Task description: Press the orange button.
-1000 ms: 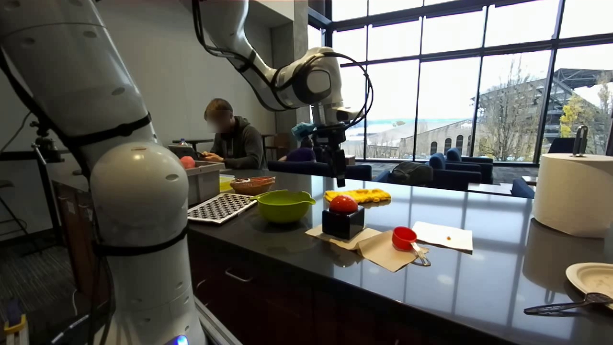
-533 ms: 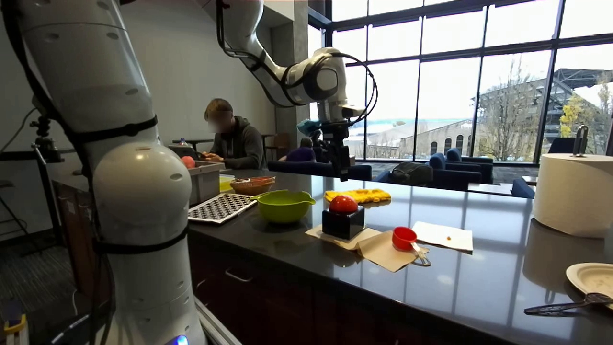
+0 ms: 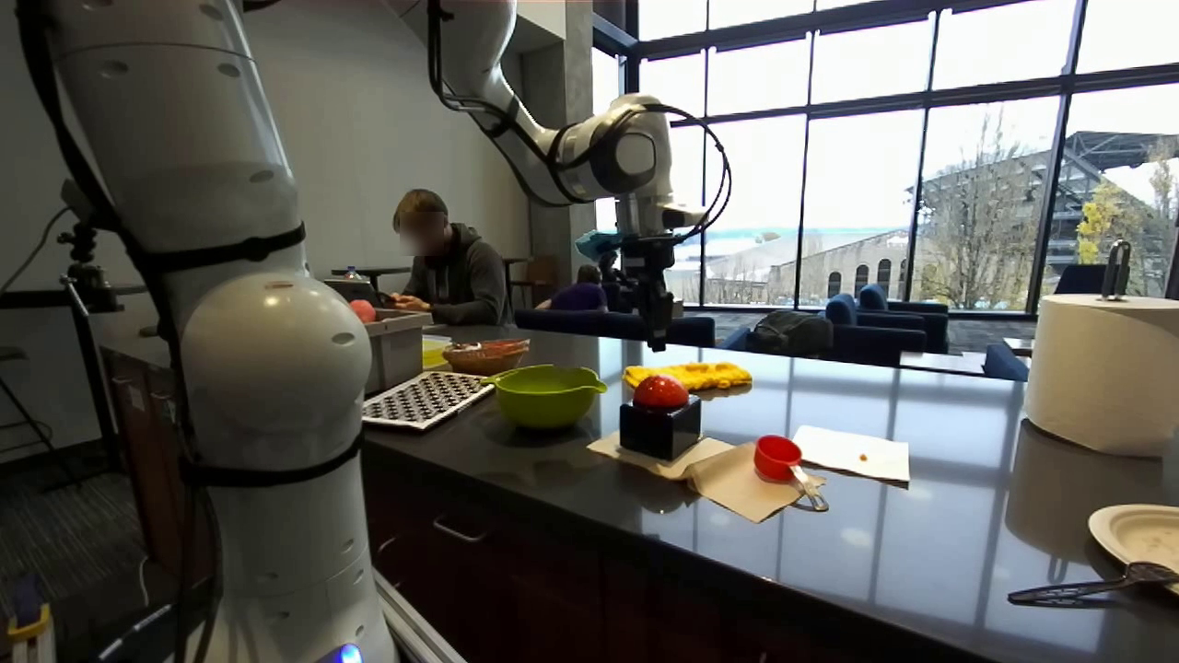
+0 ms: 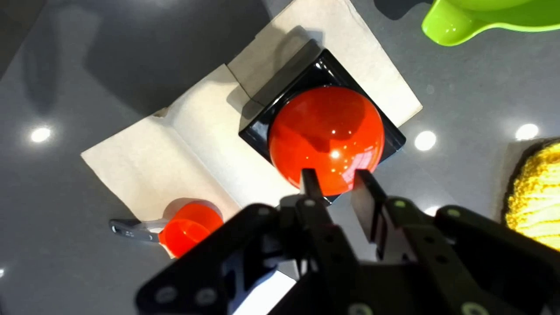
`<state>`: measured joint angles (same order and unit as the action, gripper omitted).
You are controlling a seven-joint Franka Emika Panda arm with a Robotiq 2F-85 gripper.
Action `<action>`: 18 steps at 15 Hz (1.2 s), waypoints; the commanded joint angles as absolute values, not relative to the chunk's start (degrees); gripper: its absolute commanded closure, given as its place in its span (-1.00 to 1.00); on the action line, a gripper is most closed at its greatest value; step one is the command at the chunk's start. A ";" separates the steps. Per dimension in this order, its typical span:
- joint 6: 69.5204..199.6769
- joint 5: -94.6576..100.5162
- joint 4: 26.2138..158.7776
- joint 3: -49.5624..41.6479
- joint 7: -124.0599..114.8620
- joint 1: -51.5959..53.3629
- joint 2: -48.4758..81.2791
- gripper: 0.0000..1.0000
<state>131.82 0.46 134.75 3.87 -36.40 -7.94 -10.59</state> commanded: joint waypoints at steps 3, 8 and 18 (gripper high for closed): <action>131.34 0.48 133.87 2.09 -35.23 -6.71 -9.46 1.00; 132.38 0.45 133.81 1.65 -35.20 -6.12 -7.58 1.00; 134.72 -0.09 132.52 0.92 -34.71 -5.27 -4.04 1.00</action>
<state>134.08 0.44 133.70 2.02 -35.70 -6.35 -5.51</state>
